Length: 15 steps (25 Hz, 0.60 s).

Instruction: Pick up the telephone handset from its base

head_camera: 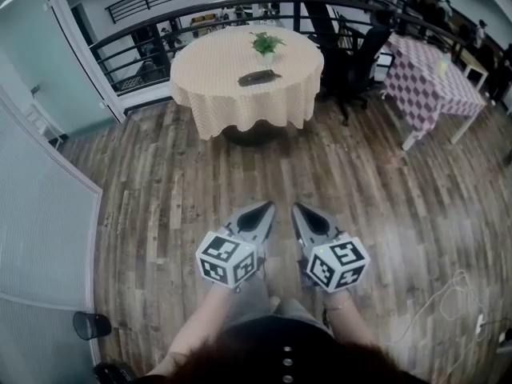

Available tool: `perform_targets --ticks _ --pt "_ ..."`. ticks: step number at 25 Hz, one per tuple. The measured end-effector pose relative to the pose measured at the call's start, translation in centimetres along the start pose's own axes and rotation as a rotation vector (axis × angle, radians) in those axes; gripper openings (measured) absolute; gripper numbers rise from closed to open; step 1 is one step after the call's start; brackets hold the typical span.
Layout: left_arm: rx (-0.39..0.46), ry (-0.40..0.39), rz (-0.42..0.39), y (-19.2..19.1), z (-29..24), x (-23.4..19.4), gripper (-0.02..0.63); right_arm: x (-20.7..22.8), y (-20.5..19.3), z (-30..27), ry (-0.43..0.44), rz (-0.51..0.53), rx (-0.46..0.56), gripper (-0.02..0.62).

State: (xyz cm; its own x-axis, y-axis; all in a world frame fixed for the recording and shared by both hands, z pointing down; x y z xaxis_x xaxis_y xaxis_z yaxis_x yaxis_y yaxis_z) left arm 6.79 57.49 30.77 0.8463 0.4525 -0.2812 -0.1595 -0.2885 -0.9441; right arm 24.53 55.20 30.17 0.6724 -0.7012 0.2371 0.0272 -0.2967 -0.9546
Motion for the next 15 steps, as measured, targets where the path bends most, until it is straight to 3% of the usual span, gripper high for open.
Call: perform_targets --ticks 8,15 --pt "-0.014 -0.036 -0.004 1.2 -5.8 -4.9 0.006 4.0 2.2 -6.6 -0.03 0.047 0.015 0.009" --pt "-0.022 -0.043 0.003 4.4 -12.2 -12.5 0.006 8.3 5.2 -14.9 -0.072 0.048 0.017 0.009"
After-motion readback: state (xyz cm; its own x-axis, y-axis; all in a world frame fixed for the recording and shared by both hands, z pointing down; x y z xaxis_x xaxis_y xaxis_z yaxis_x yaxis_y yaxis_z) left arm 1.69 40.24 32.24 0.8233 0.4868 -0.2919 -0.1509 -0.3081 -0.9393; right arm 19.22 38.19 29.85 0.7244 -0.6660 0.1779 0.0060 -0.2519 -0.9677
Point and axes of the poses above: the fingertips, and each gripper's own axes: z backward along the fingers, x to its right, y out of its top, the point moved 10 cm from there along z, backward along the fingers, and after that the axes turned 2 degrees about z, right-handed, at the moved point
